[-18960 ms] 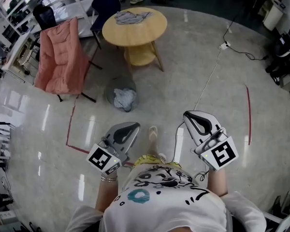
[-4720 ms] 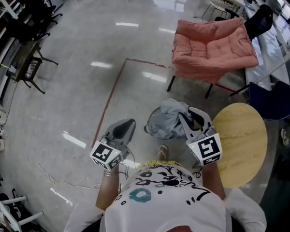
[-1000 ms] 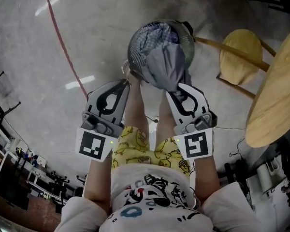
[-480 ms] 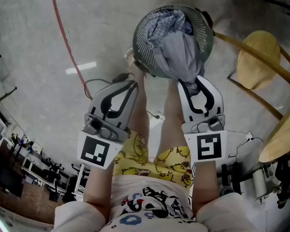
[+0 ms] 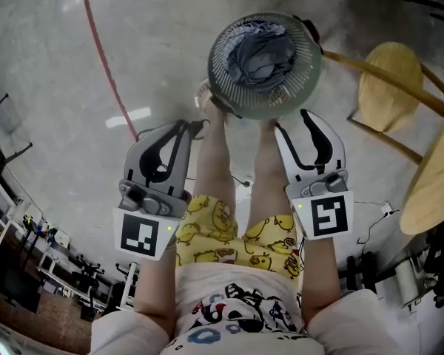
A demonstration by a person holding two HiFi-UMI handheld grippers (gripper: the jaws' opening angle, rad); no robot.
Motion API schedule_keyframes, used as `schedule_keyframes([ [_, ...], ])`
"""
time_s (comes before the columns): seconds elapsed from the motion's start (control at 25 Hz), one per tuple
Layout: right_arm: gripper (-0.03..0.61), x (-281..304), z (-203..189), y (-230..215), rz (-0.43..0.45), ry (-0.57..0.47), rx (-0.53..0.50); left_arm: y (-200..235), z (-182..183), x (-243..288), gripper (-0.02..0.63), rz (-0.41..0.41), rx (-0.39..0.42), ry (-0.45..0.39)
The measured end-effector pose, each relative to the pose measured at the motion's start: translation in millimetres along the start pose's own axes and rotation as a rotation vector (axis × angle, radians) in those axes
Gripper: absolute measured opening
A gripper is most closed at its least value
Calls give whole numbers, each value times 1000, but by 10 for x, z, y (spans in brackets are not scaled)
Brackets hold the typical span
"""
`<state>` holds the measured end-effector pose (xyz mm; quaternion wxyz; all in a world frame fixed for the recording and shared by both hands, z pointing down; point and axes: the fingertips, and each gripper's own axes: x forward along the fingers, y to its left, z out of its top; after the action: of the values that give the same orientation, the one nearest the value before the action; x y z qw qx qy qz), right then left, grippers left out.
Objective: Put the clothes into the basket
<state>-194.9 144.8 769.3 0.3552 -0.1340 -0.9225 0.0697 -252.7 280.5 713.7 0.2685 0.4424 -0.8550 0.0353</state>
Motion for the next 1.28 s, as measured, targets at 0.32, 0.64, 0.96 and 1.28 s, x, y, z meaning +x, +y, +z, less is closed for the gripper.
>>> schedule_keyframes([
  [0.32,183,-521,1059,258,74,-134,-172,-24,1082,-294,17,-23,84,-125],
  [0.64,181,-1067,1684,385,84,-159,-228,-218,1798,-446,17,-88,56,-162],
  [0.96,98,-1635,2262,334,20,-255,-273,-474,2438,-558,17,-156,153,-230],
  [1.28,51,-2043,2888,483,16,-385,-354,-697,2805,-660,17,-242,196,-225],
])
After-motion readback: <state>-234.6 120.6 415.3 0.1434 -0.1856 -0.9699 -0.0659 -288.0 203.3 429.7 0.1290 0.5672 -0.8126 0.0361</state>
